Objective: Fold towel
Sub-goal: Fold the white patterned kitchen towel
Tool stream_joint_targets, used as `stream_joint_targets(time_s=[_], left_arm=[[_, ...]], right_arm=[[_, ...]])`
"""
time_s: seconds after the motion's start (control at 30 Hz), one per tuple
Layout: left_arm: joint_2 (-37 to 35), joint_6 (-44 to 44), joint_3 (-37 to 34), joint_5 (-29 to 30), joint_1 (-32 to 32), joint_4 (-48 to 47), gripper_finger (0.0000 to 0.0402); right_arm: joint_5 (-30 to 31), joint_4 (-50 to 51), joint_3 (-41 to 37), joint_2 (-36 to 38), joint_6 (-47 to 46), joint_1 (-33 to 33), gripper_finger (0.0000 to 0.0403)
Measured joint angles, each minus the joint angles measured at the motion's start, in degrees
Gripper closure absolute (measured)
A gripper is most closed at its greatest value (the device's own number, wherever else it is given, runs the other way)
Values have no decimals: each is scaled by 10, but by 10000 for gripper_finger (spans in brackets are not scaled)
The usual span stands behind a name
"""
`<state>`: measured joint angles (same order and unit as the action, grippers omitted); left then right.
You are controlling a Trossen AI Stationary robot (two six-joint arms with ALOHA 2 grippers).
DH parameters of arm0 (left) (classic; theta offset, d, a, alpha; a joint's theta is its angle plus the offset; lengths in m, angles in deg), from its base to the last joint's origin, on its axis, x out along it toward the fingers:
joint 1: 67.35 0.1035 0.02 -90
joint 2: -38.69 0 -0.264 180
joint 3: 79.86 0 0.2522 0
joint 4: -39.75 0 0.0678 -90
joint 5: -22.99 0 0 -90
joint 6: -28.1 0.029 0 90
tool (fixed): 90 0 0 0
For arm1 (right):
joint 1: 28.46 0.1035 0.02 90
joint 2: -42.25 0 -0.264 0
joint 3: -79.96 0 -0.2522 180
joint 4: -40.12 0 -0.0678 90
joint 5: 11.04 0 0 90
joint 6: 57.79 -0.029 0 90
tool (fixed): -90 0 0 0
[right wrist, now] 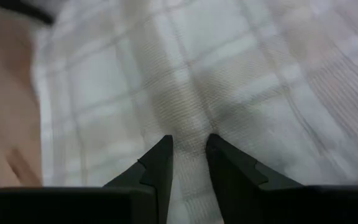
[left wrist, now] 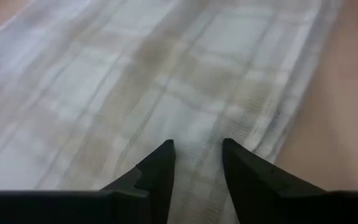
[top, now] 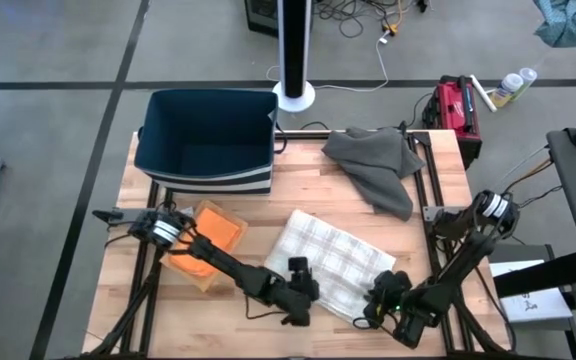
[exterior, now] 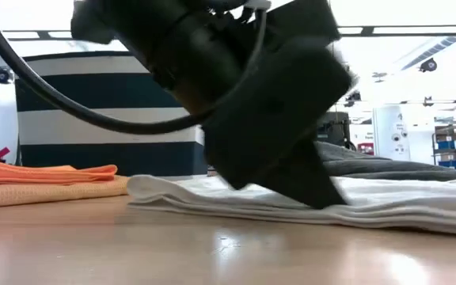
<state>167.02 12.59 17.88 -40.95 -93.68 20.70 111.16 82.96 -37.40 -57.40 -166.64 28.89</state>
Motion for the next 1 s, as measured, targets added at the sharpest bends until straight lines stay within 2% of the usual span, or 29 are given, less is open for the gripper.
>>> stream_joint_targets(time_s=[0.13,0.23,0.33,0.4,0.5,0.6,0.67,0.73,0.8,1.0], left_arm=[[-29,14,-4,28,2,-84,273],[-66,18,-22,52,4,-126,276],[-110,5,-46,89,4,-122,278],[-131,-9,-73,95,4,-87,278],[-137,-9,-123,70,1,73,277],[-113,-2,-154,11,-6,284,277],[-86,-1,-156,-1,-7,342,278],[-51,4,-132,-11,-8,349,281],[-25,8,-100,-19,-6,319,283],[42,16,-6,-29,-1,224,279]], right_arm=[[26,-11,2,0,-10,-3,311],[67,3,4,34,11,-2,315],[94,31,7,78,37,5,319],[105,67,6,101,39,9,323],[106,110,5,120,35,20,329],[83,110,4,114,30,22,337],[63,117,0,103,24,22,343],[50,102,2,80,14,22,349],[33,104,1,58,-2,20,354],[35,73,1,18,-6,13,364]])
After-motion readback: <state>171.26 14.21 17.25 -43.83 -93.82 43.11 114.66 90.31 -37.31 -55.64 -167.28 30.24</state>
